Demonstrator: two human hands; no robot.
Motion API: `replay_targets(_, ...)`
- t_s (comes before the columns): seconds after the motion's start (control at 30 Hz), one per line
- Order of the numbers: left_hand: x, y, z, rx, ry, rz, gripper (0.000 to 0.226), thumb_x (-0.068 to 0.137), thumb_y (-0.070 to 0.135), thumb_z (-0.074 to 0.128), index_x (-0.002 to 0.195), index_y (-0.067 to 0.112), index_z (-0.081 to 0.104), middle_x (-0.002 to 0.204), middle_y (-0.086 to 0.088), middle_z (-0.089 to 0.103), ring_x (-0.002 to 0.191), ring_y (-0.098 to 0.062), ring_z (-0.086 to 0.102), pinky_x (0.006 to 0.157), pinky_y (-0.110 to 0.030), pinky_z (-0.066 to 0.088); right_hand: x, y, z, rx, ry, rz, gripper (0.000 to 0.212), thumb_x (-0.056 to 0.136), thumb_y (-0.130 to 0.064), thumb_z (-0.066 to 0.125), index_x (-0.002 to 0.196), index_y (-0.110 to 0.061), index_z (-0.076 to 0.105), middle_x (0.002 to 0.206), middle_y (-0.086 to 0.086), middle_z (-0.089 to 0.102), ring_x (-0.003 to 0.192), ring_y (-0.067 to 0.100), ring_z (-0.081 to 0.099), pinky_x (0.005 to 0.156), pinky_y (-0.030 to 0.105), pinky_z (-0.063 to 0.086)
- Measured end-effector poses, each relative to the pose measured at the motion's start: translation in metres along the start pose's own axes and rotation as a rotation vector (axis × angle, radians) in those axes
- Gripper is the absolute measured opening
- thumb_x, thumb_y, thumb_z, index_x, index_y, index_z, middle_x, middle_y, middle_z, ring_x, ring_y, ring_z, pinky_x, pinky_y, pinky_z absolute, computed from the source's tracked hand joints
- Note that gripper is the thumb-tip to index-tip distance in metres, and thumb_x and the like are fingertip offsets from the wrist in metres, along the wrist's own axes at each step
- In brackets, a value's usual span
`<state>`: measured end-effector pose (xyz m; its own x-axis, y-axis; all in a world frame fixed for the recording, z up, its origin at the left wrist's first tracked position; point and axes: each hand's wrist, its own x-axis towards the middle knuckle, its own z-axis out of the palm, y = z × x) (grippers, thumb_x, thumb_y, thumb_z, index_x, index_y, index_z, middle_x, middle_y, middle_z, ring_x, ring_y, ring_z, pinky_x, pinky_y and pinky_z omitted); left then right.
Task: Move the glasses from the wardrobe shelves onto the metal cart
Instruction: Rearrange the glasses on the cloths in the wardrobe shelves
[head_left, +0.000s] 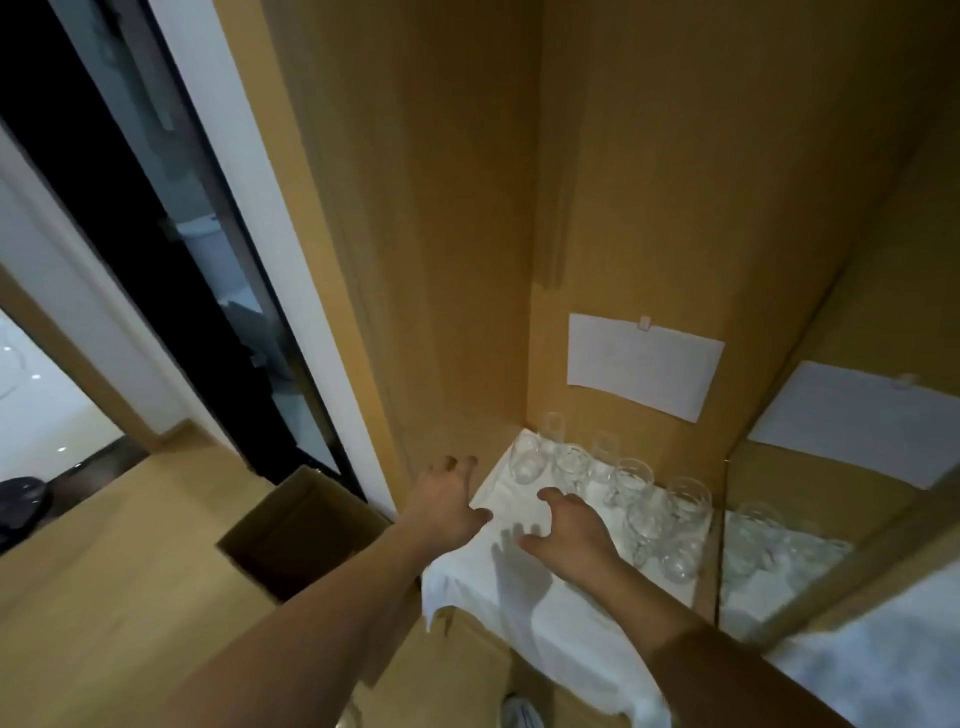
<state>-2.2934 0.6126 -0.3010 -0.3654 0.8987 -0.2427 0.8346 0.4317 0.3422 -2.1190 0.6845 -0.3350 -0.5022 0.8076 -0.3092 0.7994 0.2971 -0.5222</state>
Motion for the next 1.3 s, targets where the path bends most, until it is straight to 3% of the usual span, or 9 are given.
replay_targets(0.3, 0.099, 0.005, 0.000, 0.025, -0.095, 0.014, 0.079, 0.092, 0.045, 0.067, 0.156, 0.018, 0.029, 0.154, -0.011, 0.038, 0.133, -0.033, 0.046, 0.107, -0.039, 0.042, 0.093, 0.022, 0.004, 0.121, -0.063, 0.066, 0.071, 0.081, -0.050, 0.070, 0.141, -0.020, 0.047, 0.130, 0.006, 0.060, 0.122, 0.028, 0.057, 0.094, 0.034, 0.049)
replay_targets(0.4, 0.128, 0.013, 0.007, -0.007, -0.127, 0.019, 0.080, 0.090, 0.045, 0.069, 0.155, 0.018, 0.032, 0.153, -0.011, 0.039, 0.131, -0.033, 0.048, 0.106, -0.041, 0.043, 0.114, 0.035, 0.004, 0.155, -0.075, 0.144, 0.075, 0.082, -0.050, 0.071, 0.146, -0.020, 0.044, 0.134, 0.008, 0.058, 0.126, 0.029, 0.055, 0.099, 0.035, 0.048)
replay_targets(0.6, 0.175, 0.026, 0.027, 0.001, -0.155, 0.038, 0.077, 0.088, 0.043, 0.072, 0.153, 0.018, 0.038, 0.149, -0.011, 0.045, 0.132, -0.031, 0.047, 0.106, -0.035, 0.042, 0.141, 0.059, 0.008, 0.259, -0.022, 0.252, 0.062, 0.085, -0.042, 0.072, 0.136, -0.012, 0.052, 0.126, 0.010, 0.063, 0.122, 0.029, 0.057, 0.099, 0.033, 0.046)
replay_targets(0.77, 0.201, 0.036, 0.056, -0.028, -0.253, 0.089, 0.078, 0.087, 0.042, 0.073, 0.152, 0.019, 0.039, 0.147, -0.012, 0.048, 0.134, -0.031, 0.046, 0.106, -0.032, 0.040, 0.144, 0.080, 0.015, 0.313, 0.011, 0.423, 0.064, 0.085, -0.044, 0.070, 0.141, -0.019, 0.048, 0.131, 0.009, 0.059, 0.125, 0.028, 0.056, 0.098, 0.030, 0.045)
replay_targets(0.9, 0.222, 0.047, 0.086, -0.047, -0.364, 0.129, 0.077, 0.088, 0.041, 0.073, 0.153, 0.019, 0.038, 0.148, -0.011, 0.046, 0.136, -0.031, 0.045, 0.107, -0.031, 0.039, 0.142, 0.107, 0.025, 0.341, 0.087, 0.545, 0.065, 0.083, -0.045, 0.073, 0.136, -0.015, 0.052, 0.126, 0.012, 0.064, 0.118, 0.030, 0.060, 0.097, 0.034, 0.048)
replay_targets(1.13, 0.246, 0.069, 0.153, -0.085, -0.545, 0.180, 0.074, 0.091, 0.043, 0.071, 0.153, 0.021, 0.038, 0.156, -0.010, 0.038, 0.145, -0.028, 0.035, 0.117, -0.034, 0.029, 0.130, 0.144, 0.042, 0.465, 0.254, 0.872, 0.065, 0.086, -0.042, 0.074, 0.141, -0.019, 0.048, 0.138, 0.012, 0.056, 0.128, 0.029, 0.052, 0.106, 0.035, 0.042)
replay_targets(1.3, 0.264, 0.081, 0.213, -0.245, -0.554, 0.090, 0.055, 0.089, 0.034, 0.076, 0.137, 0.017, 0.057, 0.140, -0.009, 0.057, 0.129, -0.026, 0.053, 0.110, -0.036, 0.039, 0.133, 0.191, 0.068, 0.597, 0.437, 1.075, 0.069, 0.082, -0.035, 0.081, 0.139, -0.008, 0.053, 0.133, 0.019, 0.061, 0.125, 0.034, 0.056, 0.104, 0.037, 0.042)
